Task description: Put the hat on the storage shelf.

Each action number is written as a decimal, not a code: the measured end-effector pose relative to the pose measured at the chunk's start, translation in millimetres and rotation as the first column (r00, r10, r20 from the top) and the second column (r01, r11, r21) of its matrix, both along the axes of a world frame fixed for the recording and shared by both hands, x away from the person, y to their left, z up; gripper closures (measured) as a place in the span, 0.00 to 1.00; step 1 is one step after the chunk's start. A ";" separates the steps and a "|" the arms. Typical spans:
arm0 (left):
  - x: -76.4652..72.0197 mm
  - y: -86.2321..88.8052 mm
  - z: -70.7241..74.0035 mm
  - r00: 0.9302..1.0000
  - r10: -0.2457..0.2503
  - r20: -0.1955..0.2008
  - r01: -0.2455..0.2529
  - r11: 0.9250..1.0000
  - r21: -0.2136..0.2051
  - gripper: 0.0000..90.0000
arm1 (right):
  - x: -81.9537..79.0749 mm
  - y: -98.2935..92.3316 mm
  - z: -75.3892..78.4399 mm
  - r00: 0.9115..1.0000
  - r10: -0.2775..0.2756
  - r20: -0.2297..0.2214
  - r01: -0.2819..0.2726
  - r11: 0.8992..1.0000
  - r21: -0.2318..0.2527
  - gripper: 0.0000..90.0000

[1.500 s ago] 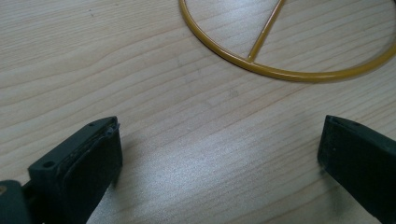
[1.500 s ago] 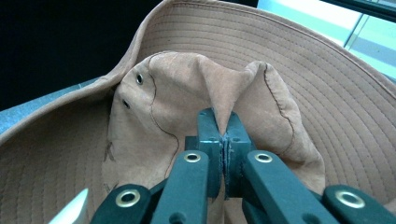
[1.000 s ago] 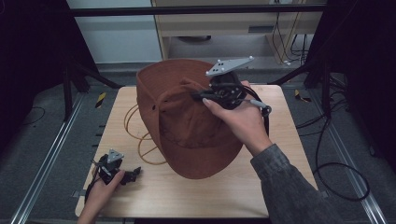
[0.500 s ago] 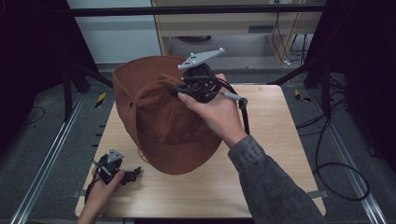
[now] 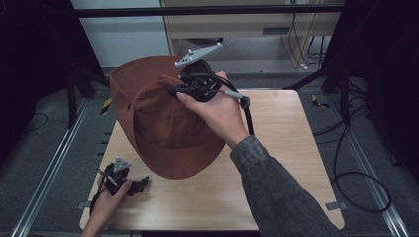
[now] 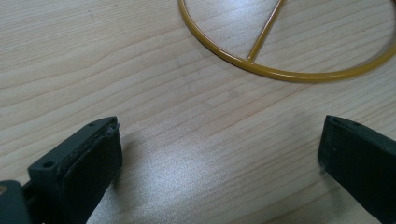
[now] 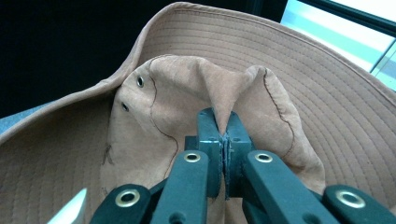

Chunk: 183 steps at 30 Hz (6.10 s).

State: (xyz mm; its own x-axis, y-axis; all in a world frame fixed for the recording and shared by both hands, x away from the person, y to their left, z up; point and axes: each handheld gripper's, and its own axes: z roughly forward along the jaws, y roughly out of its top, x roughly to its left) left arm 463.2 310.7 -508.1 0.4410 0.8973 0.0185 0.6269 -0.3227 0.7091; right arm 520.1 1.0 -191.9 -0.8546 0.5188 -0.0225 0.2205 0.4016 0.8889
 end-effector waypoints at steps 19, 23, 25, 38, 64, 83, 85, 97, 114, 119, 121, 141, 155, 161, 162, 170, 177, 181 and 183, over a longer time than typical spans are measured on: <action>0.2 0.2 0.1 1.000 -0.007 -0.004 0.007 1.000 0.001 0.00 | 17.9 28.4 -7.4 1.000 0.008 -0.026 -0.009 0.999 -0.031 0.99; 0.2 0.3 0.1 1.000 -0.007 -0.004 0.007 1.000 0.001 0.00 | 21.4 35.6 -11.5 0.999 0.012 -0.038 -0.013 0.999 -0.041 0.99; 0.2 0.3 0.1 1.000 -0.007 -0.004 0.007 1.000 0.001 0.00 | 23.2 38.7 -13.1 0.999 0.012 -0.040 -0.013 0.999 -0.042 0.99; 0.2 1.0 0.5 1.000 -0.017 -0.008 0.017 1.000 0.009 0.00 | 34.7 52.7 -22.0 0.998 0.010 -0.062 -0.014 0.998 -0.057 0.99; 0.2 0.9 0.4 1.000 -0.015 -0.007 0.015 1.000 0.008 0.00 | 43.5 69.6 -35.1 0.995 0.017 -0.097 -0.025 0.996 -0.083 0.98; 0.2 0.4 0.1 1.000 -0.009 -0.004 0.009 1.000 0.002 0.00 | 47.2 69.8 -38.7 0.993 0.004 -0.118 -0.017 0.995 -0.103 0.97; 0.3 0.4 0.0 1.000 -0.009 -0.003 0.009 1.000 0.000 0.00 | 47.6 70.0 -39.9 0.993 0.007 -0.120 -0.019 0.994 -0.105 0.97; 0.2 0.3 0.1 1.000 -0.008 -0.003 0.008 1.000 0.001 0.00 | 45.8 63.5 -43.7 0.992 0.008 -0.125 -0.022 0.994 -0.111 0.97; 0.1 0.4 0.1 1.000 -0.008 -0.003 0.008 1.000 0.002 0.00 | 39.5 61.5 -46.7 0.992 -0.017 -0.126 0.004 0.995 -0.101 0.58; 0.1 0.4 0.1 1.000 -0.009 -0.003 0.009 1.000 0.001 0.00 | 30.1 54.9 -41.1 0.994 -0.028 -0.101 0.018 0.995 -0.101 0.40; 0.1 0.3 0.0 1.000 -0.008 -0.003 0.008 1.000 0.000 0.00 | 26.5 50.8 -38.6 0.995 -0.031 -0.098 0.022 0.995 -0.097 0.33; 0.0 0.3 -0.3 1.000 -0.008 0.001 0.008 1.000 0.001 0.00 | -23.1 -78.6 -41.9 0.993 -0.122 -0.008 0.121 0.992 -0.018 0.08; -0.2 -0.1 -0.4 1.000 -0.004 -0.001 0.004 1.000 -0.003 0.00 | -55.7 -188.1 -152.0 0.957 -0.283 -0.065 0.281 0.959 -0.034 0.16; -0.2 0.7 0.1 1.000 -0.014 -0.006 0.014 1.000 0.006 0.00 | -55.0 -192.4 -213.8 0.945 -0.315 -0.093 0.304 0.946 -0.117 0.16; -0.2 0.7 0.1 1.000 -0.014 -0.006 0.014 1.000 0.006 0.00 | -55.0 -192.4 -213.8 0.945 -0.315 -0.093 0.304 0.946 -0.117 0.16; -0.2 -0.1 -0.4 1.000 -0.005 -0.001 0.005 1.000 -0.004 0.00 | -44.8 -183.2 -293.4 0.896 -0.396 -0.201 0.351 0.909 -0.224 0.17; -0.2 0.0 -0.4 1.000 -0.006 -0.001 0.006 1.000 -0.003 0.00 | -43.6 -184.3 -313.3 0.876 -0.445 -0.187 0.394 0.883 -0.256 0.15; -0.2 0.0 -0.4 1.000 -0.006 -0.001 0.006 1.000 -0.002 0.00 | -46.7 -184.4 -318.9 0.877 -0.456 -0.154 0.420 0.881 -0.219 0.12; -0.2 0.0 -0.3 1.000 -0.006 -0.001 0.006 1.000 -0.003 0.00 | -47.0 -184.6 -319.8 0.877 -0.457 -0.147 0.423 0.881 -0.214 0.12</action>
